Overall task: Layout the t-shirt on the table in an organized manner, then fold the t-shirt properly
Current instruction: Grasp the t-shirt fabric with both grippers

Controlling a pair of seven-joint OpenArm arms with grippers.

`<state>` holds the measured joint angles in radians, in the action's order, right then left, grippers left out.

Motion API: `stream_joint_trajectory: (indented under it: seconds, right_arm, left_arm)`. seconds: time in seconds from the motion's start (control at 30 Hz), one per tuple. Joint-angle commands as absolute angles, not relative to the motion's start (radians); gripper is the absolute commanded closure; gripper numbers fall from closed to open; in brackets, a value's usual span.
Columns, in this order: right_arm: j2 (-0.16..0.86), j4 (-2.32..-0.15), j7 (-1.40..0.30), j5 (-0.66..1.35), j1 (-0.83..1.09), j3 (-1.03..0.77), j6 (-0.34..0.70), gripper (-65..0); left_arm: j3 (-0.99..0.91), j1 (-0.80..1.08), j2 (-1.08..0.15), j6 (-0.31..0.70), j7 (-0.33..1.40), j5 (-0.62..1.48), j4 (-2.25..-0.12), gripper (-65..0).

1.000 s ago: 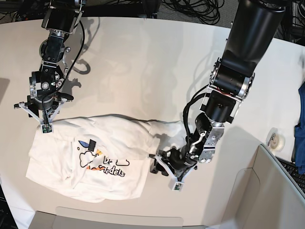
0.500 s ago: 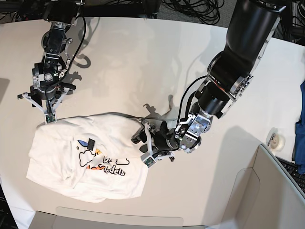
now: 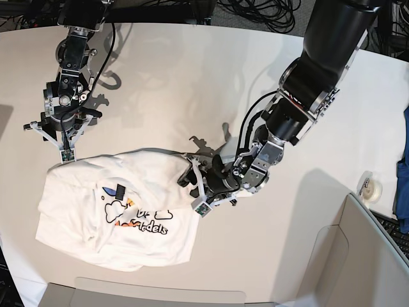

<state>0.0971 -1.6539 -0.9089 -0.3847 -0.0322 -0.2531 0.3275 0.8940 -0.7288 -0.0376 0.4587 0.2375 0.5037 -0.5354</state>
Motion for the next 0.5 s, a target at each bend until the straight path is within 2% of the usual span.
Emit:
stream_joint_trajectory:
  seconds: [0.0,0.17,0.33,0.47]
  right_arm:
    - [0.105,-1.673,-0.894,-0.389,-0.050,-0.254,0.331,-17.7]
    - [0.105,-1.669,-0.894,-0.389,-0.050,-0.254,0.331,-17.7]
    - [0.105,-1.667,-0.894,-0.389,-0.053,-0.254,0.331,-17.6]
    - [0.104,-1.664,-0.894,-0.389,-0.058,-0.254,0.331,-17.6]
  left_arm:
    - [0.900,-0.697,-0.039,0.490,0.367,0.473,-0.559,-26.2]
    - [0.874,-0.619,-0.091,0.490,0.544,0.475,-0.808,-26.2]
    - [0.722,-0.529,-0.108,0.498,0.728,0.470,-1.099,-26.2]
    - [0.656,-0.506,-0.108,0.498,0.791,0.469,-1.260,-26.2]
